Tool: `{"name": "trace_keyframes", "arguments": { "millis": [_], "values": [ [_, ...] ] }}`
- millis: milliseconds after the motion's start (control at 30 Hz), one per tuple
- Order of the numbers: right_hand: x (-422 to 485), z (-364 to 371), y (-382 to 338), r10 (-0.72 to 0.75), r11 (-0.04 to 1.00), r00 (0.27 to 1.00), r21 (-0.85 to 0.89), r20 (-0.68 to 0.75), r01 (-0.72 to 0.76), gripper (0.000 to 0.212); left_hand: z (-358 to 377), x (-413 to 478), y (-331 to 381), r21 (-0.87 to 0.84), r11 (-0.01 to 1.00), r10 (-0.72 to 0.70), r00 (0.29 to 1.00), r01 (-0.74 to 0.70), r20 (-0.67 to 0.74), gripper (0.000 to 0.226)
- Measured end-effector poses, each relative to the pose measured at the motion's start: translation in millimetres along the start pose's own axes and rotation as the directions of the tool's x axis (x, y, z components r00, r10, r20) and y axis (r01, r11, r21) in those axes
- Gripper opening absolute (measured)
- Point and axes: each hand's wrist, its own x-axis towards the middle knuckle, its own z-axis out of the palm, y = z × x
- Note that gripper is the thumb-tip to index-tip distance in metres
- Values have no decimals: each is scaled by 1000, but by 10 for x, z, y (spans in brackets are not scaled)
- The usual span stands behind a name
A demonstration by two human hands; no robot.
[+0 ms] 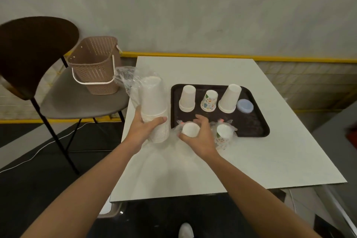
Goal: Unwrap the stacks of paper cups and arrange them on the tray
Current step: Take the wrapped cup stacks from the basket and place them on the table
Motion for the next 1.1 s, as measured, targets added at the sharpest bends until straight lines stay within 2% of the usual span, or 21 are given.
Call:
{"name": "trace_keyframes", "arguments": {
  "millis": [133,333,467,700,867,1100],
  "values": [
    [-54,78,111,24,998,999,54,-47,-21,93,5,-15,-171,20,998,-59,998,59,-2,76],
    [-111,166,281,-23,989,996,144,-88,36,74,81,-27,-325,42,994,-102,994,101,26,73],
    [-125,224,369,3,977,997,212,-73,13,84,89,-33,-367,10,993,-122,992,122,39,74],
    [-132,310,529,98,979,995,181,-34,-90,80,83,-74,-464,-3,991,-137,989,137,64,71],
    [-172,329,553,88,988,996,125,-1,-87,82,79,-117,-507,-15,989,-143,989,144,48,71],
    [-251,267,524,66,984,998,164,-1,-65,76,62,-199,-512,-4,990,-137,990,138,38,72]
  ]
}}
